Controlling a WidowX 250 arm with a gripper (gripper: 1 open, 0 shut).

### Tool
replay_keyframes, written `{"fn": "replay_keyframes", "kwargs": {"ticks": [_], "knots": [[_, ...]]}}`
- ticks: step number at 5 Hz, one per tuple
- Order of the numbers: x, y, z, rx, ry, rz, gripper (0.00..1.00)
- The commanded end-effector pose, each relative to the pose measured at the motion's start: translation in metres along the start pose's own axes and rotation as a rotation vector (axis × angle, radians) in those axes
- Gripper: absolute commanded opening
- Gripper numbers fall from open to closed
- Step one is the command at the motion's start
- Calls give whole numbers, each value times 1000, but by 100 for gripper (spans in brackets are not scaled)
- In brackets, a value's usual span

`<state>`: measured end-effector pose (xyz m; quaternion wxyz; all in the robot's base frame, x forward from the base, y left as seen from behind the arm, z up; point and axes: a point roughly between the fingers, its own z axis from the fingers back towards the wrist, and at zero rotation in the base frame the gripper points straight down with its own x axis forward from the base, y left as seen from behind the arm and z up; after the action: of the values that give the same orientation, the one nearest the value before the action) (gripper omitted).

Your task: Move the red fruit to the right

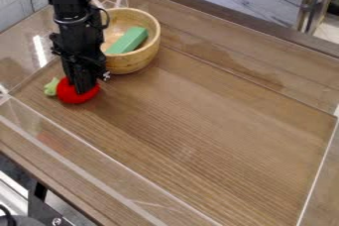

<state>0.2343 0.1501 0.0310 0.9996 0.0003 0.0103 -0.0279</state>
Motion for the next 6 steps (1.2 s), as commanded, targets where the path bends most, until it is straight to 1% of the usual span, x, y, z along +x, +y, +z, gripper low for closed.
{"fn": "replay_keyframes", "kwargs": {"ticks": [1, 2, 3, 5, 6], "knots": [[1, 7, -1, 2, 2, -23, 0], [7, 8, -11, -9, 13, -17, 0], [13, 9, -17, -24, 22, -7, 0], [13, 6, -17, -57, 50, -86, 0], [17, -5, -20, -79, 60, -79, 0]]}}
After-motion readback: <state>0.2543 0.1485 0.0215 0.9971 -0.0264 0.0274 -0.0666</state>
